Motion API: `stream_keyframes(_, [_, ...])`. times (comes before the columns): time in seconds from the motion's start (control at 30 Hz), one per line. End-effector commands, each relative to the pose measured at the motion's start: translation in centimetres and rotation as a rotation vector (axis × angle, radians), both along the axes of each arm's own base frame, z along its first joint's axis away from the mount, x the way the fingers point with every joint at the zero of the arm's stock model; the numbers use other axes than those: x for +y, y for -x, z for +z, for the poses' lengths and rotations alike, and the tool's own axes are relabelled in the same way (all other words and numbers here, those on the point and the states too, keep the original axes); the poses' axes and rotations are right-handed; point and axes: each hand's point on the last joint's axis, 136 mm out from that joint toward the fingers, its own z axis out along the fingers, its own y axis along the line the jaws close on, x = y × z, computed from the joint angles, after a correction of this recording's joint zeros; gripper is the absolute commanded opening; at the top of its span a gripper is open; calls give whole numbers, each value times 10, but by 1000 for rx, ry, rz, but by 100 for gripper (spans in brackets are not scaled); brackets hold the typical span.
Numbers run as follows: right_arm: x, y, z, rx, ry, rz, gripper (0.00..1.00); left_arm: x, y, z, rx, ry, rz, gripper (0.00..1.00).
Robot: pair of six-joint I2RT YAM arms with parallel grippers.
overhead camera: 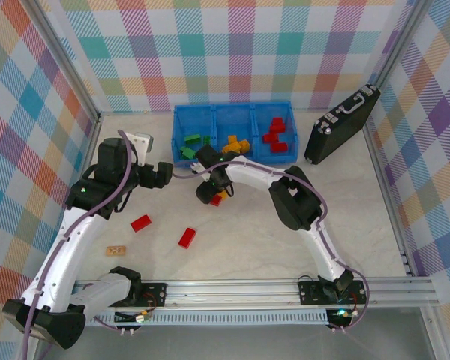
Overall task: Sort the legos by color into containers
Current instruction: Pick up the lego from the center of the table, then place the lego in the container.
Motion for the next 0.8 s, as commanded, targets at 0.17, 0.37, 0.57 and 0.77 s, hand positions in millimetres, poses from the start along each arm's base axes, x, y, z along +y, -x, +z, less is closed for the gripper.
stream_keyframes(0.17, [3, 1, 6, -30, 4, 39, 62, 4, 0, 4, -8, -3, 12, 100])
stream_keyframes(0.37, [-10, -8, 62, -131, -18, 48, 58, 4, 0, 4, -11, -6, 12, 100])
stream_keyframes(0.57, [-36, -41, 109, -255, -55, 12, 56, 2, 1, 4, -8, -2, 1, 100])
stream_keyframes(0.77, [-62, -92, 126, -360, -55, -53, 56, 3, -1, 0, -1, -8, 3, 100])
